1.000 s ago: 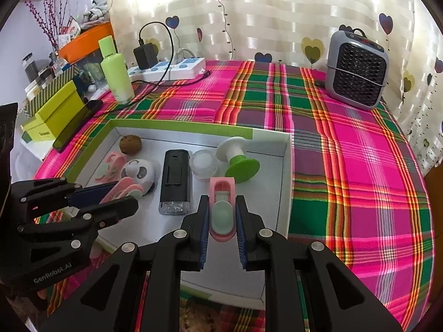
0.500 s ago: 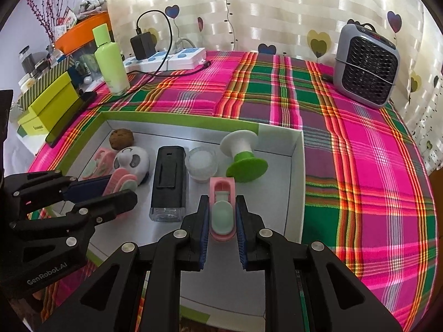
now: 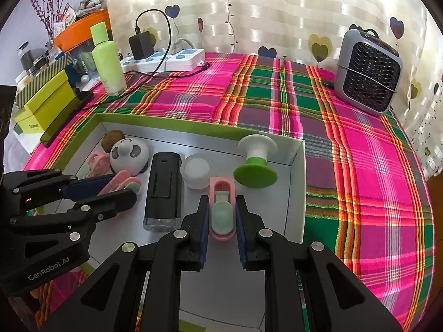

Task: Organize objects
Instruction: 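Carry the pink clip with the right tool while the left tool carries the hook clip into the box, then open both tools to release the two pink clips into the box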

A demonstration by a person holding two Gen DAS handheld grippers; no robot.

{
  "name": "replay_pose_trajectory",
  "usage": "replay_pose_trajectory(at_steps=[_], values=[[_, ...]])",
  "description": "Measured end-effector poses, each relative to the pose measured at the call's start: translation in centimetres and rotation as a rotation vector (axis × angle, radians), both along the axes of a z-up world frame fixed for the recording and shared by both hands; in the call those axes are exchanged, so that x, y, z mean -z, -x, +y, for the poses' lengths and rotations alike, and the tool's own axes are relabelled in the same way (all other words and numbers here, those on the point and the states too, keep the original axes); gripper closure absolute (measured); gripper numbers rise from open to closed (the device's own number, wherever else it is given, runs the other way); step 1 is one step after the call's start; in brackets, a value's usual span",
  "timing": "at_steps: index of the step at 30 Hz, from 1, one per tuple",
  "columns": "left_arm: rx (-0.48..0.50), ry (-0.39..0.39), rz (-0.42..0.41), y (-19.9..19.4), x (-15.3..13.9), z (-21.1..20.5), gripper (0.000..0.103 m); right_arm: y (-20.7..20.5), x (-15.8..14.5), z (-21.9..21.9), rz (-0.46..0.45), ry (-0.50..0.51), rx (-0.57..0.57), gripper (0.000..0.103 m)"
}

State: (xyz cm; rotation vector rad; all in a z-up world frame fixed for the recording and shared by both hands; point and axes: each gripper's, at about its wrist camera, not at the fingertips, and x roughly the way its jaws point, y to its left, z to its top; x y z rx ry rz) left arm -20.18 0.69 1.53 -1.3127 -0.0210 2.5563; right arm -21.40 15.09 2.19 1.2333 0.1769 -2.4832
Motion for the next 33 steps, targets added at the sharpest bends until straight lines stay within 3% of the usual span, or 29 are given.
replay_pose_trajectory(at_steps=[13, 17, 26, 30, 33], values=[[-0.003, 0.013, 0.002, -0.1, 0.1, 0.2, 0.081, 0.1, 0.0, 0.2, 0.002, 0.012, 0.007, 0.085], [-0.007, 0.004, -0.001, 0.0, 0.1, 0.0, 0.075, 0.0, -0.1, 0.3, 0.002, 0.016, 0.008, 0.084], [-0.012, 0.006, 0.003, -0.4, -0.1, -0.1, 0.068, -0.2, -0.2, 0.5, 0.009, 0.027, 0.019, 0.077], [-0.009, 0.001, 0.012, -0.8, -0.4, -0.1, 0.063, -0.5, -0.4, 0.5, 0.012, 0.037, 0.021, 0.065], [-0.008, 0.004, 0.022, -1.1, -0.7, 0.0, 0.061, -0.7, -0.4, 0.6, 0.006, 0.051, 0.025, 0.065]])
